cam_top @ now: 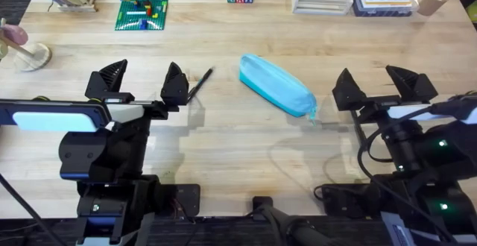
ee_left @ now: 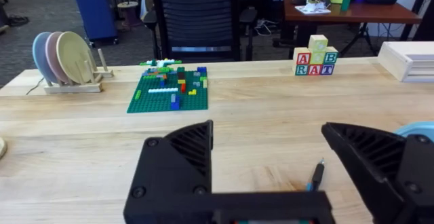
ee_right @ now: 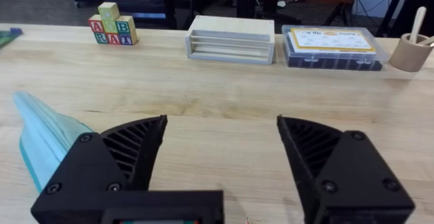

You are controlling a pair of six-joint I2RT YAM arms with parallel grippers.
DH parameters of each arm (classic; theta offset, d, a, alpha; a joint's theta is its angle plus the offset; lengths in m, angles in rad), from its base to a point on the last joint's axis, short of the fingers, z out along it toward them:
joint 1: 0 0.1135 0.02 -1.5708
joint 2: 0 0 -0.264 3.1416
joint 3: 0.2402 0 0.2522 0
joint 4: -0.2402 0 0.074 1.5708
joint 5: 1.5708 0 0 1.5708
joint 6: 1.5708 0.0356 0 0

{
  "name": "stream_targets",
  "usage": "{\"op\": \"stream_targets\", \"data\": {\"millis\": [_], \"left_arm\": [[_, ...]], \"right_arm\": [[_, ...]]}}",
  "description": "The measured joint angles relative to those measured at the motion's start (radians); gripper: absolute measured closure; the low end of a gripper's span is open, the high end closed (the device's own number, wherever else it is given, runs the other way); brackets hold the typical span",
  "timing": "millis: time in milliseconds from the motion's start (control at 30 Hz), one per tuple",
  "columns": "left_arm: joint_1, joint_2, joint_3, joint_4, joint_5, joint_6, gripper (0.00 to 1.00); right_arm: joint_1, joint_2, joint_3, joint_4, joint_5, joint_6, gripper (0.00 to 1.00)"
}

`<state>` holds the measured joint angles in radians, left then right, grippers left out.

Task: Unzip the bag, pick up the pens from the table one at a time and place them inside, then zip the bag closed.

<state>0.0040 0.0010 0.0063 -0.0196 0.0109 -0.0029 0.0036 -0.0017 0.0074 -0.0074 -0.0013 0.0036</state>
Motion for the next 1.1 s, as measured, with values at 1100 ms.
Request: {"op": "stream_targets", "data": {"millis": [1100], "left_arm": [[0.000,0.752,0.883,-0.670,0.023,0.031,0.007]], "right_arm": [[0.000,0.414,0.776,-0.740,-0.015,0.003,0.005]]}}
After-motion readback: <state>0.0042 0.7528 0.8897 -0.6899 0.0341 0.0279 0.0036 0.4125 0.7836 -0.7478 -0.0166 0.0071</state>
